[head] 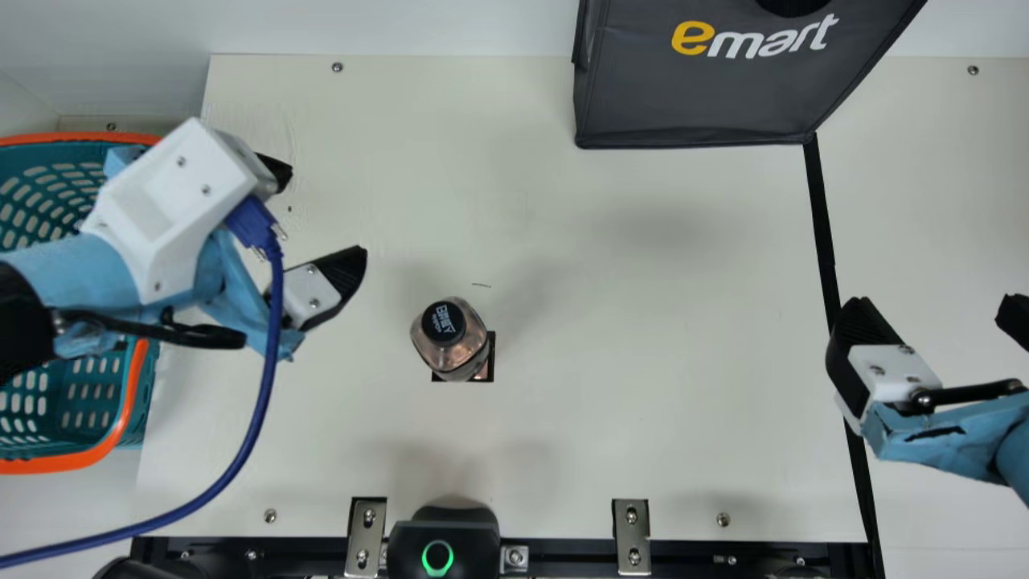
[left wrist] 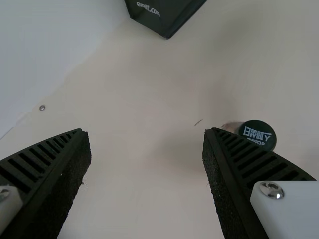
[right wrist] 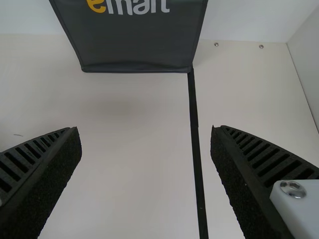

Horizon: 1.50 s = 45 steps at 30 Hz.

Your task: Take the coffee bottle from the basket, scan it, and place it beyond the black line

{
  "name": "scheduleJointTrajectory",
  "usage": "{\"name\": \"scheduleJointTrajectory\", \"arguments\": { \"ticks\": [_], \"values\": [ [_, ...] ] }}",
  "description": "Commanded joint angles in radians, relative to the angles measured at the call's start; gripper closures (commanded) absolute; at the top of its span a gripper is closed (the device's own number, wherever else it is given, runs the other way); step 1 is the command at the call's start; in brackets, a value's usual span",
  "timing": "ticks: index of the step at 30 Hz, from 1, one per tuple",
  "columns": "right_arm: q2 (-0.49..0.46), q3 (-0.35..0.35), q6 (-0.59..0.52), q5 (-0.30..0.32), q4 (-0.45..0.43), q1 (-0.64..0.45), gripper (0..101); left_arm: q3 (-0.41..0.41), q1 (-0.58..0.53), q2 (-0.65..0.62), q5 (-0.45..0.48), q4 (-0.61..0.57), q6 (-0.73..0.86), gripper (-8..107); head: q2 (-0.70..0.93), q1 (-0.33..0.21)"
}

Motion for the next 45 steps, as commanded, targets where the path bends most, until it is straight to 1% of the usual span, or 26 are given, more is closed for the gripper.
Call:
{"name": "scheduleJointTrajectory", "arguments": {
  "ticks": [1,8,14,23,31,45],
  "values": [
    [0.000,0.000,0.000,0.000,0.000,0.000,11,0.002,-0.042,0.003,-0.002,0.025,-0.044,9,-0.001,-0.027],
    [0.000,0.000,0.000,0.000,0.000,0.000,11,-0.002,-0.158,0.023,0.005,0.110,-0.173,9,-0.001,-0.027],
    [0.000,0.000,0.000,0.001,0.000,0.000,11,-0.025,-0.255,0.054,0.019,0.178,-0.295,9,-0.001,-0.027],
    [0.000,0.000,0.000,0.001,0.000,0.000,11,-0.032,-0.366,0.102,0.022,0.248,-0.435,9,-0.001,-0.027],
    [0.000,0.000,0.000,0.001,0.000,0.000,11,-0.014,-0.411,0.129,0.020,0.280,-0.522,9,-0.001,-0.027],
    [0.000,0.000,0.000,0.001,0.000,0.000,11,-0.009,-0.416,0.176,0.007,0.284,-0.603,9,-0.001,-0.027]
  ]
}}
